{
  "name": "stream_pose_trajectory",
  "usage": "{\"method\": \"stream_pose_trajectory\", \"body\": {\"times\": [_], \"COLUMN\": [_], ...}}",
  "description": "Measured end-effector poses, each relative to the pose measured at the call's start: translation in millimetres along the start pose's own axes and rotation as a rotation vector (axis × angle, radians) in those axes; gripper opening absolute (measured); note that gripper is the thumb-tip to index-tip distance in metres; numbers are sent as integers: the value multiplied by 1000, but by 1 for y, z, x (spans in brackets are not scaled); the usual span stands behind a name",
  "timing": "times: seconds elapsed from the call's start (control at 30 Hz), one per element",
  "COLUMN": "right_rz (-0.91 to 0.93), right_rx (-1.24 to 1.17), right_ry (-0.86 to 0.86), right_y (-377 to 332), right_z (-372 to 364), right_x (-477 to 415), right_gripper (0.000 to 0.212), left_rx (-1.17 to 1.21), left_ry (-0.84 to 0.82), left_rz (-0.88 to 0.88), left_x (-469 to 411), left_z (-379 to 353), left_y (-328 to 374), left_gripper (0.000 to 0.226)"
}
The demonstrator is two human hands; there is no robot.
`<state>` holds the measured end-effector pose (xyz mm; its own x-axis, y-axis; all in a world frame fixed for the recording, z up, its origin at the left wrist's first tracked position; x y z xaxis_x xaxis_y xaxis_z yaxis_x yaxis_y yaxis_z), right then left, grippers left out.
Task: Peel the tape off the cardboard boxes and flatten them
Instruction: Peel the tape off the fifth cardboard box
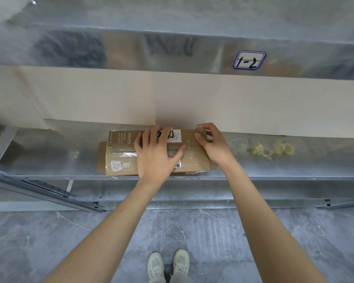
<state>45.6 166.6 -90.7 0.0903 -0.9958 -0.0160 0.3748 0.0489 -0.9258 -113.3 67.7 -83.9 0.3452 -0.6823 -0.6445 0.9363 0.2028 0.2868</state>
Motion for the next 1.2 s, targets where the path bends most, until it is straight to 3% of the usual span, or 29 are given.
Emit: {"method": "stream_pose_trajectory", "body": {"times": [0.7, 0.9, 1.07, 1.2], "right_rz": [-37, 14, 98, 88], "right_rx": [-98, -117, -25, -93], "right_ry": [49, -6, -27, -19], "right_y": [-4, -10, -9, -6], "right_z": [2, 3, 1, 4], "right_x": [7, 7, 2, -2], "right_gripper": [24, 45, 22, 24], "left_rx": [-18, -24, -29, -36], "left_ry": [1, 3, 24, 25], "left_rz": [-16, -6, 3, 9], "left_x": [3, 4, 3, 3], "left_z": [3, 3, 1, 1], "left_y": [1, 1, -1, -1], "left_gripper": [55, 55, 53, 54]}}
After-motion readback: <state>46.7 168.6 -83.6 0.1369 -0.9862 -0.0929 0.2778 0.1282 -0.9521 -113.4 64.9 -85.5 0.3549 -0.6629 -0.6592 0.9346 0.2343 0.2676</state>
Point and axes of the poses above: each hand's wrist, its own x-axis away from the middle knuckle, its own z-axis out of the back of the hand, y = z × x, the point moved 4 cm from there along -x, towards the middle knuckle, and after that the axes turned 13 degrees about y, right-handed, at the moved point
